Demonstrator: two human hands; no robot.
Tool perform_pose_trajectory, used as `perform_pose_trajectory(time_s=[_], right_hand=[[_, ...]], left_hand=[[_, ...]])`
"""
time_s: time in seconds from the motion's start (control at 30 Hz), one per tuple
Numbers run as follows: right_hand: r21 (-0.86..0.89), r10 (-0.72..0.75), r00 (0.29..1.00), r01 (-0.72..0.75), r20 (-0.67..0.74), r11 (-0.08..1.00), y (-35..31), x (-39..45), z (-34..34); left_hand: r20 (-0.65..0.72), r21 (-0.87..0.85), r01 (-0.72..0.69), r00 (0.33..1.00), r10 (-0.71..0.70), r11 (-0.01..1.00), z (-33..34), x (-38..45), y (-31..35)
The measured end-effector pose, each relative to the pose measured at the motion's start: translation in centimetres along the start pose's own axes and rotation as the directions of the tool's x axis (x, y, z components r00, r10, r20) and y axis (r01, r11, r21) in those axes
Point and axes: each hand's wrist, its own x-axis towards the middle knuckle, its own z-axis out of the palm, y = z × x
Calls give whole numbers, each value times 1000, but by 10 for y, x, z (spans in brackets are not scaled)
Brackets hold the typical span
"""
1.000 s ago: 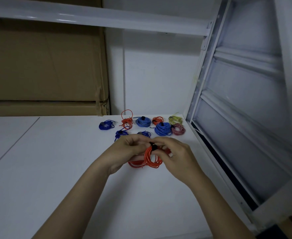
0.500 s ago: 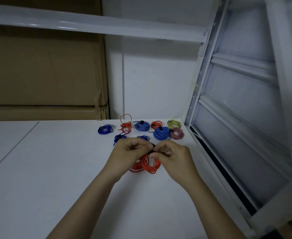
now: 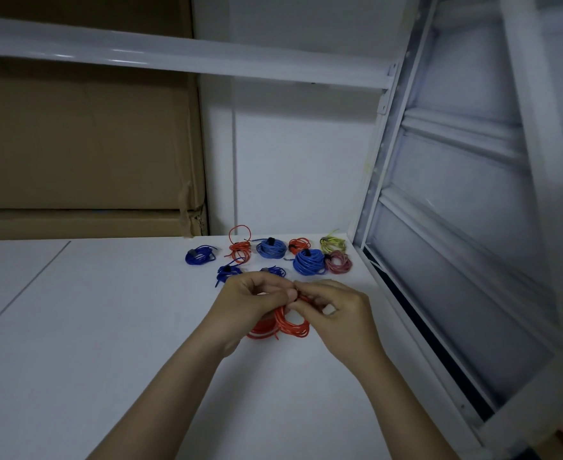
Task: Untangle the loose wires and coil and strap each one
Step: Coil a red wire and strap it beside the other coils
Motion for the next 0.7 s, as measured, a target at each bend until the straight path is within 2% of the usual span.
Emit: perform_pose_trajectory(time_s=[0.1,0.2,0.27,0.33,0.47,0.53,0.63,0.7], right_hand=[[259,275,957,-291,97,921,0,-1,-3],[299,439,882,-471,170,830,4,-4,-6],[190,436,892,-452,119,872,6,-6,-8],[58,386,917,-393,100,918,8,-8,-10],[19,400,910,-404,104,915,18,-11,-12],[-9,393,919,-393,36,919,22,-12,-9],[-38,371,909,-385,-191,922,23,-15,-3],[-174,234,926,-293,-296,940,25,-19,-3]], left_hand=[[-80,-46,-29,996,25,999,10,2,-2],[-137,-22,-90,987,86,996,23,4,-6],[-104,56,-121,986,127,991,26,5,-10],[-3,174,-132,991,134,976,24,8,-10],[135,427,-126,988,74,896,20,20,-12],[152,549,-176,982,110,817,25,23,-15],[101,527,-229,973,208,818,35,27,-21],[30,482,-211,974,225,851,42,33,-25]])
